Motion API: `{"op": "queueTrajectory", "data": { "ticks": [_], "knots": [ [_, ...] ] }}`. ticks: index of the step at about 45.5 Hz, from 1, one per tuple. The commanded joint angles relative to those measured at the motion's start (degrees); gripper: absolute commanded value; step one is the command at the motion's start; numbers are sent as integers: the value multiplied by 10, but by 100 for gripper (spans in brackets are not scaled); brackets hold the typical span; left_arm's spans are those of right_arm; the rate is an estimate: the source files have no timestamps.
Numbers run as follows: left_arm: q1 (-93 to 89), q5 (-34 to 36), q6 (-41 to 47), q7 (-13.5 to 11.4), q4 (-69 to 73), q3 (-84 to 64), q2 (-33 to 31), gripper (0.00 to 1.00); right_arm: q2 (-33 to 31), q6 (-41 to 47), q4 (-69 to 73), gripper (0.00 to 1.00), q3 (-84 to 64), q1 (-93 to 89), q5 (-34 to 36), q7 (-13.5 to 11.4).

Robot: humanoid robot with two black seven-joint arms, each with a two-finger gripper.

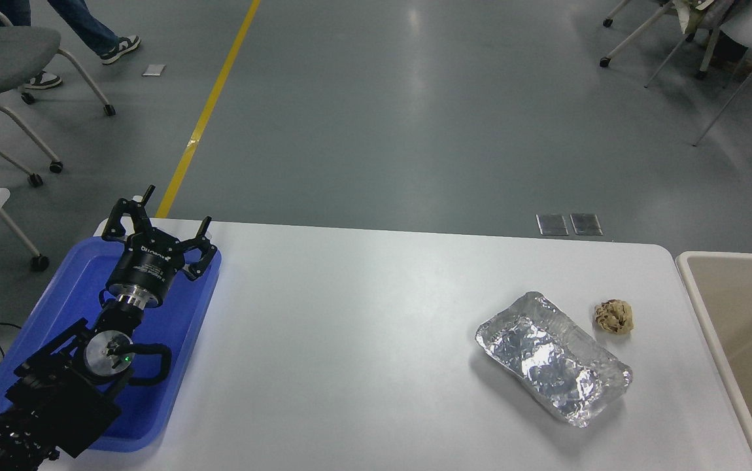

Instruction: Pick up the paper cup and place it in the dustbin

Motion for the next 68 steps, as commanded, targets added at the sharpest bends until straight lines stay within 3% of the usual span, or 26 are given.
{"op": "queueTrajectory", "data": {
  "ticks": [1,16,31,48,68],
  "knots": [
    [0,0,-1,0,0,0,0,100,-32,1,82,100,-130,114,0,0],
    [0,0,0,0,0,0,0,100,-28,25,196,100,-259,331,-2,0],
    [0,0,0,0,0,0,0,100,44,76,306,100,-390,483,-2,0],
    [0,0,0,0,0,0,0,100,59,372,373,100,-452,622,-8,-1],
    [0,0,0,0,0,0,0,100,52,520,438,100,-471,752,-10,-3]
  ]
}}
